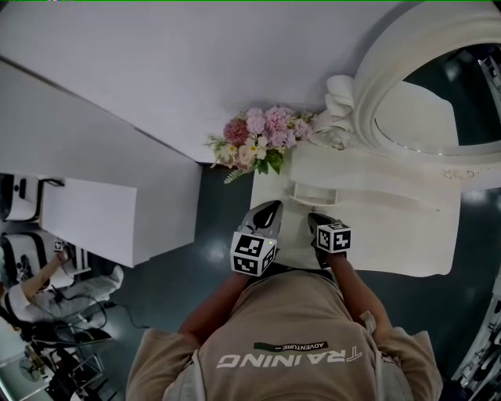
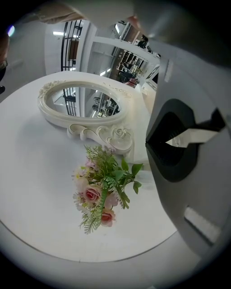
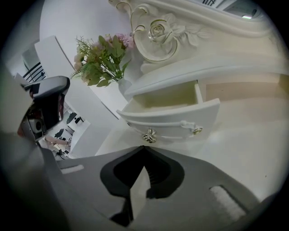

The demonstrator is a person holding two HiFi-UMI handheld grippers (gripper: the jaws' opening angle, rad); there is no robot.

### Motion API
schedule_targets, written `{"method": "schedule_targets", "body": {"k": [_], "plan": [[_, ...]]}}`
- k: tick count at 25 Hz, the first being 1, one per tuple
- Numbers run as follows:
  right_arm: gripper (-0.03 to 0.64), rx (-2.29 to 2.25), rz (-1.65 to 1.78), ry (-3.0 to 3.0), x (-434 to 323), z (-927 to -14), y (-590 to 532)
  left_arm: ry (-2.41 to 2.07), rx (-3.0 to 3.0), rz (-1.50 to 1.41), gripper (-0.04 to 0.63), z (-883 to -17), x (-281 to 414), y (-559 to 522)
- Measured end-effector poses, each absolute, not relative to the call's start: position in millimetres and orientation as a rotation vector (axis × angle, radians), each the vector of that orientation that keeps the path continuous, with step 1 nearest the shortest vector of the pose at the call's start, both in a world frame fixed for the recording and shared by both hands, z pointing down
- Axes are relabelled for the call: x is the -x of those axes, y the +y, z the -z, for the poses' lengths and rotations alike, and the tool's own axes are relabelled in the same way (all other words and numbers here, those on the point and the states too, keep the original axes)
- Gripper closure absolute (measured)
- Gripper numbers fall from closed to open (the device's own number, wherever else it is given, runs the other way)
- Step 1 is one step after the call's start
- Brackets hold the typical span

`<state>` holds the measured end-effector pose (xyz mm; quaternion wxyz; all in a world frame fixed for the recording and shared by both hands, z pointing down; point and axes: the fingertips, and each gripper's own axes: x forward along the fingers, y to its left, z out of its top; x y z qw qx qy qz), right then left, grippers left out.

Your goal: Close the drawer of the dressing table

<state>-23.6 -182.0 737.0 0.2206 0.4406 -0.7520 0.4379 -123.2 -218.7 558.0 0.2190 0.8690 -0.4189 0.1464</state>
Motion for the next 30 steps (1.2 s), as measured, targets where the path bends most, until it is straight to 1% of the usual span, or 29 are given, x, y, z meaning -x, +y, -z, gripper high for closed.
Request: {"method": "schedule_targets", "body": {"k": [12, 30], "plan": [[0.614, -1.191, -1.258, -2.078, 22, -741, -188, -1.189, -2.373, -0.406, 0.578, -561, 128, -228], [0.615, -1.194, -1.213, -2.094, 13, -732, -208, -1.208, -2.362, -0.404, 0.578, -562, 124, -229]]}}
